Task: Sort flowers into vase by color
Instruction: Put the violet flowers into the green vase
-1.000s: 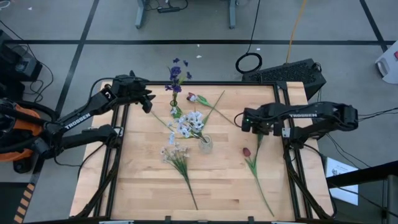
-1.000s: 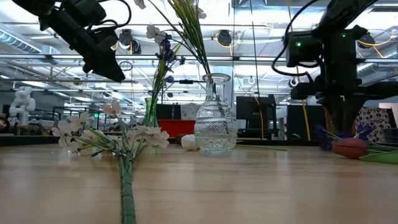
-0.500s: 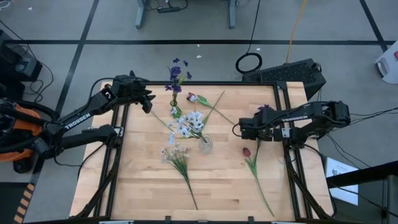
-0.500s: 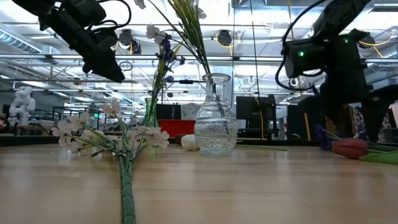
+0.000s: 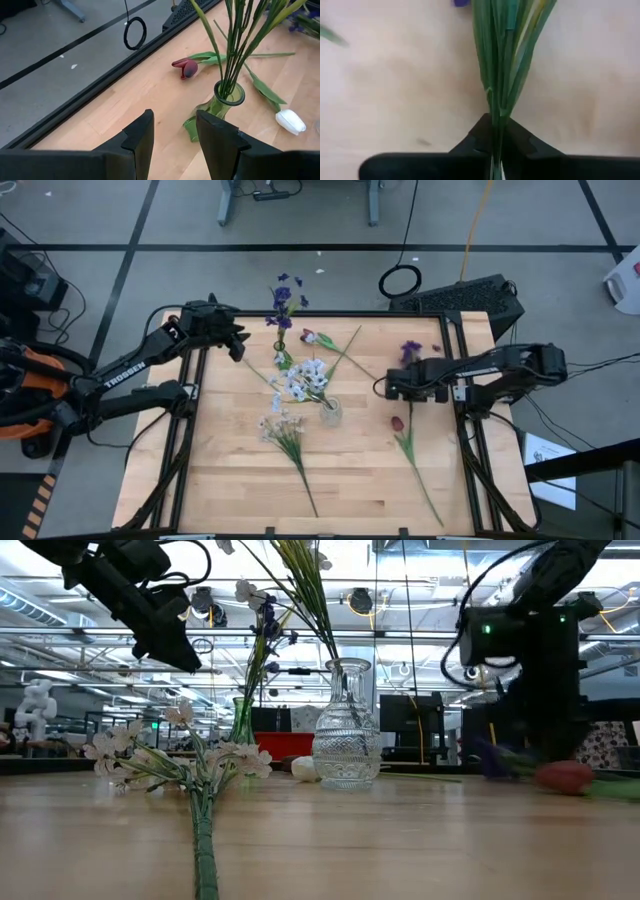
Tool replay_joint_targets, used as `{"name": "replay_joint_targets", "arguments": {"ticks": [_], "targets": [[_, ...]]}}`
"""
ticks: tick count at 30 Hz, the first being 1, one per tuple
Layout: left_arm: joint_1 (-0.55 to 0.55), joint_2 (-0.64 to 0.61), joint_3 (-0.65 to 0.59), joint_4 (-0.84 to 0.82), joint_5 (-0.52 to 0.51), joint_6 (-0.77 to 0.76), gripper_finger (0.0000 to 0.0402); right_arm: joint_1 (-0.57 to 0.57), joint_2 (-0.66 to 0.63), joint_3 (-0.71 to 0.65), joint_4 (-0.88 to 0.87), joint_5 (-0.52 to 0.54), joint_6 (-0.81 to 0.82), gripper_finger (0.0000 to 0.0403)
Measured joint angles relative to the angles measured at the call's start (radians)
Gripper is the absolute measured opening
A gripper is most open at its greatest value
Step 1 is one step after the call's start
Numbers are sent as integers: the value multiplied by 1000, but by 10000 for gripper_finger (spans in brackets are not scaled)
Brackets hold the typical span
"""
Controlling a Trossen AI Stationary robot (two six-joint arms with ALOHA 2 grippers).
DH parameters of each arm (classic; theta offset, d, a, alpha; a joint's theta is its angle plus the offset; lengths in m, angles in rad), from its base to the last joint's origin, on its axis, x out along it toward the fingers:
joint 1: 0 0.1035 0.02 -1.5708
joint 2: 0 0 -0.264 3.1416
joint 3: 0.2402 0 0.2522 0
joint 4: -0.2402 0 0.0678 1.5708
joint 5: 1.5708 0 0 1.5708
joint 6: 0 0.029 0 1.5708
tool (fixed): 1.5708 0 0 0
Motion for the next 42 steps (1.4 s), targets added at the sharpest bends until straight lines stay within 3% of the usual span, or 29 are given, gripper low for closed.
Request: {"name": "replay_joint_targets", "arguments": {"ticks": [6,12,21,30,35,42], "targets": [[0,-1,0,27,41,-1,152,0,-178,1,95,205,-68,5],[0,-32,0,44,64,-1,152,-35,-338,1,251,348,-264,3],[0,-143,0,200,67,-1,152,-112,-429,2,572,375,-584,2],[0,-239,36,288,121,-54,152,-131,-429,19,999,312,-846,1],[0,-237,119,287,171,-53,152,-131,-398,187,955,310,-996,1],[0,-225,202,289,195,-53,152,-130,-207,602,842,223,-1238,0]]}}
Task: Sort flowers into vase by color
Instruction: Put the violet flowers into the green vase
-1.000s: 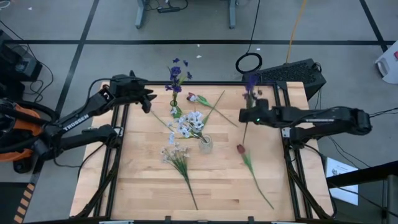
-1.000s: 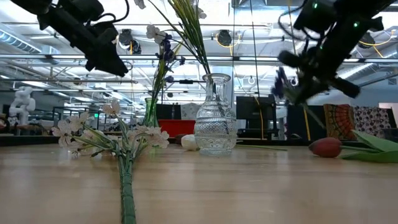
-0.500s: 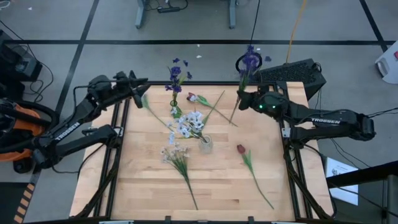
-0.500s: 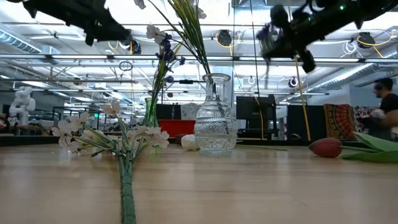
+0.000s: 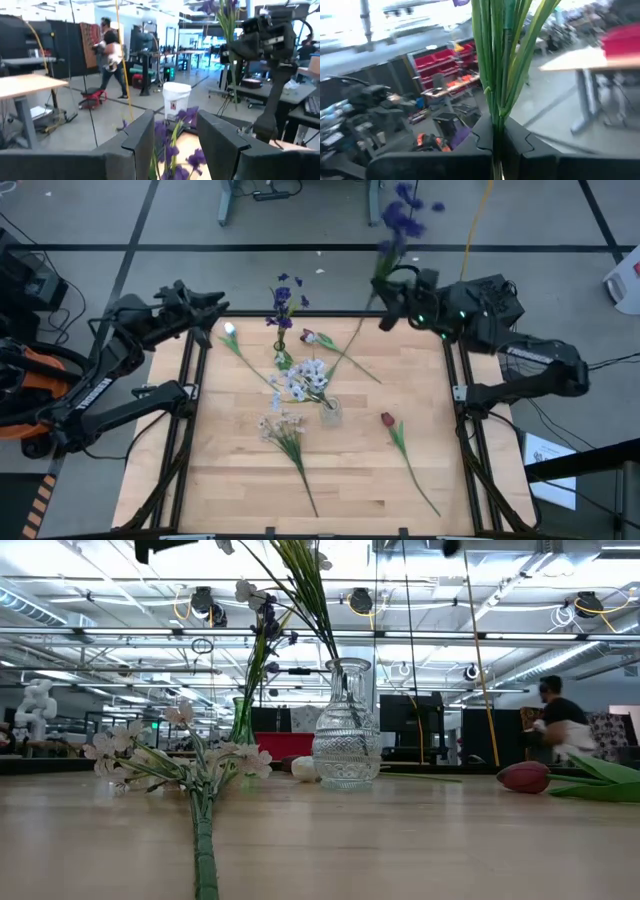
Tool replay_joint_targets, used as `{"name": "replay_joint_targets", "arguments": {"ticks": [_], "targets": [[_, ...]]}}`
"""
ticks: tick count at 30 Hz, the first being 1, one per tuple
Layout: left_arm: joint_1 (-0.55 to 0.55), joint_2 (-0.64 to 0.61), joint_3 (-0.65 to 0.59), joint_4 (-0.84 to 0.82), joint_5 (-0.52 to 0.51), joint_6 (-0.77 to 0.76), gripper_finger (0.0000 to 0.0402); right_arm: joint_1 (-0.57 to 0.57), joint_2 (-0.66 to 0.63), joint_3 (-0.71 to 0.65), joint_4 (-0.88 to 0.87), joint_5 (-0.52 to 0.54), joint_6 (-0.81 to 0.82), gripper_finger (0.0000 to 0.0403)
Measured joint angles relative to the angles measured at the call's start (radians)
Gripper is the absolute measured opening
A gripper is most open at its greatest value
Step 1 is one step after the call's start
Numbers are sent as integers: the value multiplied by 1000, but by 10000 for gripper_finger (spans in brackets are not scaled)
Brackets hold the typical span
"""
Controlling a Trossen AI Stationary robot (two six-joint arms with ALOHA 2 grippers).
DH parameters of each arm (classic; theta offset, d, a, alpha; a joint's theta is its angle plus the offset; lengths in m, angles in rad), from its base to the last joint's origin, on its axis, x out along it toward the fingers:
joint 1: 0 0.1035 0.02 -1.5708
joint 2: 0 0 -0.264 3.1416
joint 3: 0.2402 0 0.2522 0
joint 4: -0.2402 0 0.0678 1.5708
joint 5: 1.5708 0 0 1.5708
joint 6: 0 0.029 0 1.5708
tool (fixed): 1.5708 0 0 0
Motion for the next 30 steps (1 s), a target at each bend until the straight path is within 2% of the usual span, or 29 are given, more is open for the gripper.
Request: {"name": "replay_joint_targets", "arguments": {"ticks": [5,11,16,20,25,28,30], "targets": [[-1,14,29,-1,54,-1,152,18,238,326,-111,-72,-117,0],[-1,16,35,-1,80,-51,152,33,528,668,-143,-262,-179,0],[-1,13,35,-1,120,-53,152,36,725,890,-160,-387,-180,0],[-2,13,35,-1,157,-54,152,40,838,1009,-177,-432,-162,0],[-1,13,35,-1,196,-56,152,46,918,1067,-178,-464,-138,1],[-1,14,35,-1,285,-56,152,52,948,1068,-132,-467,-137,2],[-4,20,35,-1,327,-56,152,55,963,1068,-100,-504,-138,2]]}}
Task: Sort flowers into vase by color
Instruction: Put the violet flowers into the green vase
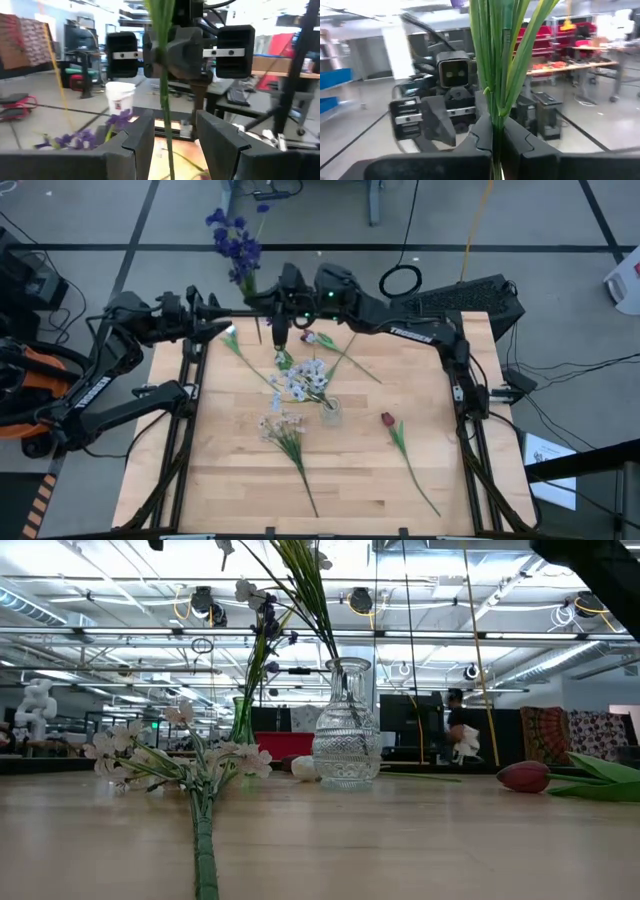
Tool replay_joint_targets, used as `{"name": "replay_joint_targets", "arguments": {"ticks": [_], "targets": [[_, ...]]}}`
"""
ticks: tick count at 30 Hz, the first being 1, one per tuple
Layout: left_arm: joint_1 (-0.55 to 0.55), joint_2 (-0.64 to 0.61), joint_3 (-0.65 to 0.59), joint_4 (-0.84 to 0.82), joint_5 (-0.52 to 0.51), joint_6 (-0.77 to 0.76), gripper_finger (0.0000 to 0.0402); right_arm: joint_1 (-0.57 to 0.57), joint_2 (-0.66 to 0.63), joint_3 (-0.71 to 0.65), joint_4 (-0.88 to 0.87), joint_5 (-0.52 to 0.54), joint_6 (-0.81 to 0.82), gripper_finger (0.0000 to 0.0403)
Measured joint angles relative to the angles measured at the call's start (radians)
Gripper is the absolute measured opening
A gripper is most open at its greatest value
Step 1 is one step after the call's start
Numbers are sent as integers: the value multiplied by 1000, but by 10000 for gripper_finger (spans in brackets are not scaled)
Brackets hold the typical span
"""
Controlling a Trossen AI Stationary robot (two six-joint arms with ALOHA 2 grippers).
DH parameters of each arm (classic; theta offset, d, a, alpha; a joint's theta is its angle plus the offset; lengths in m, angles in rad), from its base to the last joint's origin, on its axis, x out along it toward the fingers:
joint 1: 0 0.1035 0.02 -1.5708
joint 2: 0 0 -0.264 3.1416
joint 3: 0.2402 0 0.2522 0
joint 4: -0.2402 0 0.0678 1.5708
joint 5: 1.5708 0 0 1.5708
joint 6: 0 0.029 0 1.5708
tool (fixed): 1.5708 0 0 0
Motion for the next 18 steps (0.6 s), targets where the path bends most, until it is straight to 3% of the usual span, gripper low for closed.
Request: {"name": "replay_joint_targets", "arguments": {"ticks": [10,18], "targets": [[-77,81,0,19,-67,-21,152,10,19,0,43,-35,-50,3],[-152,152,0,157,-83,-22,152,10,19,0,0,-34,-52,4]]}}
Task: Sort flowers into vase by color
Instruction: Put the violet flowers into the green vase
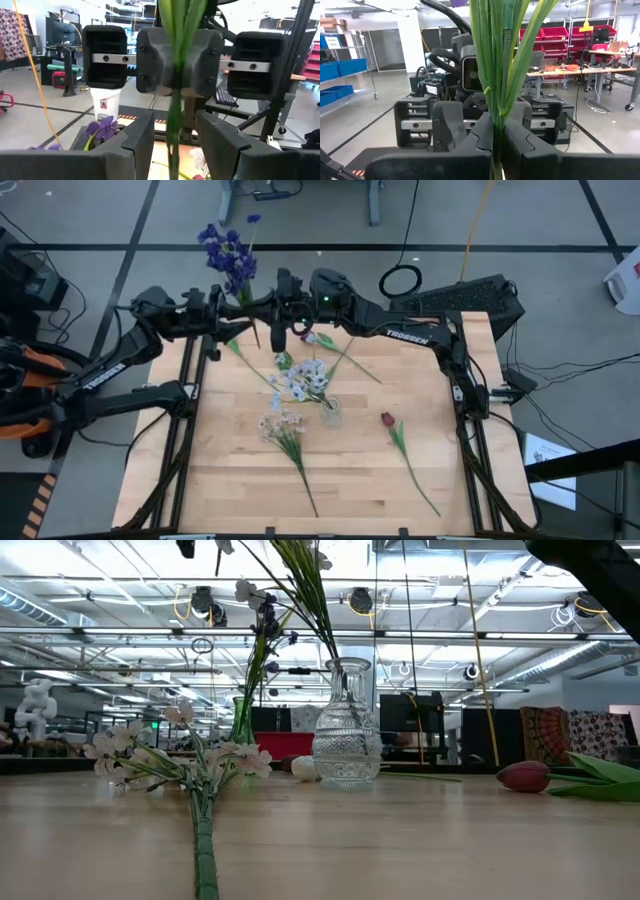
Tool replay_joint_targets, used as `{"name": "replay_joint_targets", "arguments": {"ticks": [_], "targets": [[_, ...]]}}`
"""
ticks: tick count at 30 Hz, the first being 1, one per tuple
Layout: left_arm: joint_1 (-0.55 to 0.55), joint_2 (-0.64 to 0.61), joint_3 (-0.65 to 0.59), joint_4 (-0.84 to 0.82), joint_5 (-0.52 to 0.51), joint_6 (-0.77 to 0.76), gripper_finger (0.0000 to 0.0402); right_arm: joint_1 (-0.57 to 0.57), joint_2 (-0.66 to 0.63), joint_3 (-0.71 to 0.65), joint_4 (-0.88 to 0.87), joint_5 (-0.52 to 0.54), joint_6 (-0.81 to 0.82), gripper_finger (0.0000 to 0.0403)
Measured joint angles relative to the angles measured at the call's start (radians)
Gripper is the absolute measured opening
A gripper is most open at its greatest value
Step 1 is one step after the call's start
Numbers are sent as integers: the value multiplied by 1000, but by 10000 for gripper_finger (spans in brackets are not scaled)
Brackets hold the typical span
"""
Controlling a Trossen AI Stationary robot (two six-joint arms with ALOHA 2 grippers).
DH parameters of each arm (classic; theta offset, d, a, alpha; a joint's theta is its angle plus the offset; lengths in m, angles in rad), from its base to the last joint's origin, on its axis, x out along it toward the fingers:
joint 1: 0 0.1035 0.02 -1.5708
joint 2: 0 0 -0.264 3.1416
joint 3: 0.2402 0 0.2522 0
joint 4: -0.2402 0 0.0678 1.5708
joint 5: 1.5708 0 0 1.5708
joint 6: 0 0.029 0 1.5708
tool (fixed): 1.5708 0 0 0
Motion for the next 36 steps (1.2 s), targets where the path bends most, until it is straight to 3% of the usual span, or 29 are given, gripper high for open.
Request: {"name": "replay_joint_targets", "arguments": {"ticks": [8,16,21,28,33,36], "targets": [[-38,56,0,32,-40,-8,133,0,-1,0,-34,0,-1,4],[-41,66,0,41,-43,-26,16,-2,-1,0,-45,3,5,5],[-41,61,-2,47,-43,-26,13,-14,-4,2,-96,-3,70,23],[-10,38,-1,4,-46,-23,10,-53,-72,0,-273,-3,111,96],[31,-18,0,-55,-47,55,10,-79,-195,0,-515,9,92,131],[58,-56,-4,-89,-62,103,9,-75,-261,0,-694,103,82,132]]}}
